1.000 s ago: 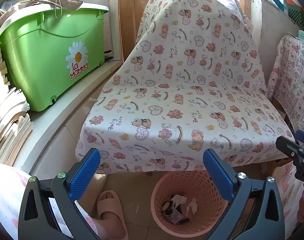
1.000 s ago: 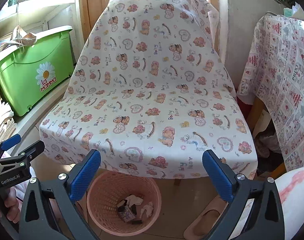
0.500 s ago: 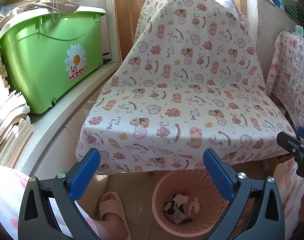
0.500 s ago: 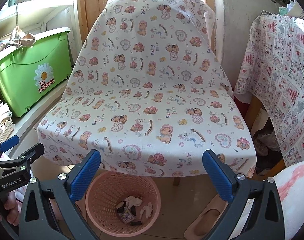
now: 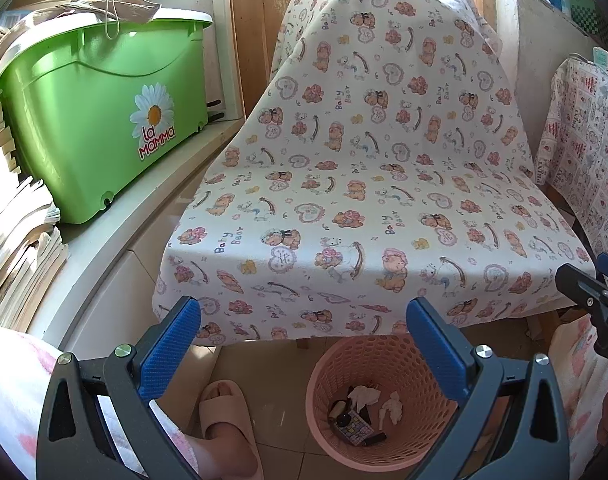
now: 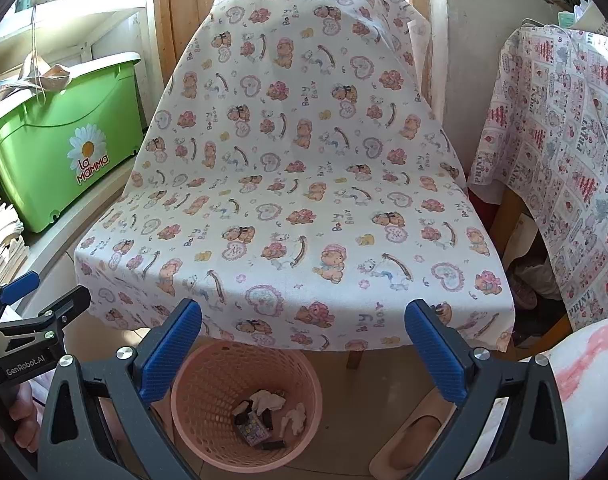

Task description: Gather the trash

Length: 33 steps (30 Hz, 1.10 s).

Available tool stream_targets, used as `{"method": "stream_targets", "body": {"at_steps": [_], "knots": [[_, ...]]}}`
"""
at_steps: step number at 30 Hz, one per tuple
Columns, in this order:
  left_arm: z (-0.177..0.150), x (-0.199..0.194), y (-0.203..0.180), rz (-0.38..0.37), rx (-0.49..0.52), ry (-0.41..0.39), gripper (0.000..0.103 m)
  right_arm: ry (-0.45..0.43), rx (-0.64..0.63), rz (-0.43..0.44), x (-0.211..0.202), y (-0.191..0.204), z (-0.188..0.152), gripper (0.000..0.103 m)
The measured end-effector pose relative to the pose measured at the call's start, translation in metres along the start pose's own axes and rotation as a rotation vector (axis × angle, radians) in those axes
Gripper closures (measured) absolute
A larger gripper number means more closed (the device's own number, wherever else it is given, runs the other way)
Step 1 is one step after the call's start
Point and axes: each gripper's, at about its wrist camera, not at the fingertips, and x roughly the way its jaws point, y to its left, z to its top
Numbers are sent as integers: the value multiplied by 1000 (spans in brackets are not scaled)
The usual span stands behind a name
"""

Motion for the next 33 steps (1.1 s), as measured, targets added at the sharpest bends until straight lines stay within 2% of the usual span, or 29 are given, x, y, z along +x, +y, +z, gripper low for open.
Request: {"method": "stream_targets", "body": {"at_steps": [7, 14, 33], "knots": [[-2, -3, -6, 34, 47, -25, 1, -7, 4, -14, -1, 0, -1, 1], [-2, -11, -9, 18, 64, -59, 1, -6, 4, -13, 0, -1, -1, 1], [0, -8, -5, 29, 28, -54, 1, 7, 32, 1, 2, -4, -1, 1]]}}
